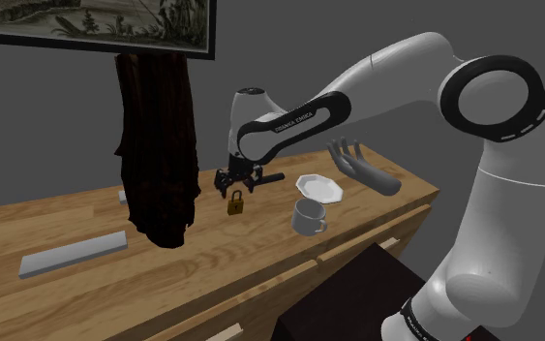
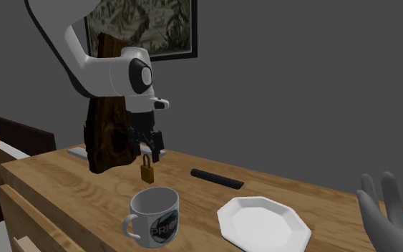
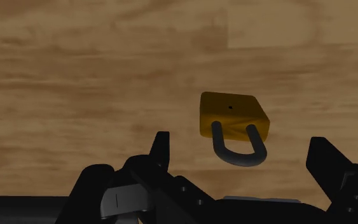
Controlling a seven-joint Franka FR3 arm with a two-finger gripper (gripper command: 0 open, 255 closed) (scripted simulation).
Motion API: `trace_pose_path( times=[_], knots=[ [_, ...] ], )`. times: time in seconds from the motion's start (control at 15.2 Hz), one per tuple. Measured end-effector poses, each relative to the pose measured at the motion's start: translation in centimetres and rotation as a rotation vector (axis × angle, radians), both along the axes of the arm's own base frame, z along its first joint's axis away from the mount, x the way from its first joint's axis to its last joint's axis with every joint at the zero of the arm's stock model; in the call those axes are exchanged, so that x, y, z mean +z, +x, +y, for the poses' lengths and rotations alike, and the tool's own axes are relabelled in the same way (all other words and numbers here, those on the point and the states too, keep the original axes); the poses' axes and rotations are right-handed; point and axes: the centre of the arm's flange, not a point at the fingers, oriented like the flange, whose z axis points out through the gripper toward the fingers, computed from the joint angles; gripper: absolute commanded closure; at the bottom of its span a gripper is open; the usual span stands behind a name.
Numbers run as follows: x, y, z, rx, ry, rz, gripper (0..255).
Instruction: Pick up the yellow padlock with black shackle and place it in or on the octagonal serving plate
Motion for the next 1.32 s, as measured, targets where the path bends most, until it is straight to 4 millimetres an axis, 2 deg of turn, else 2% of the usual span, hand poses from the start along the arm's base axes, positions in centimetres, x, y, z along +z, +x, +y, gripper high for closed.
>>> trace_pose_path(
  times=[0.4,0.46,1.12,1.32],
  knots=[
    [-0.3,0.1,0.1,0.0,0.0,-0.001,0],
    [-0.3,0.1,0.1,0.0,0.0,-0.001,255],
    [-0.2,0.2,0.0,-0.001,0.0,-0.004,255],
    [0.8,0.1,0.1,0.0,0.0,-0.001,255]
  ],
)
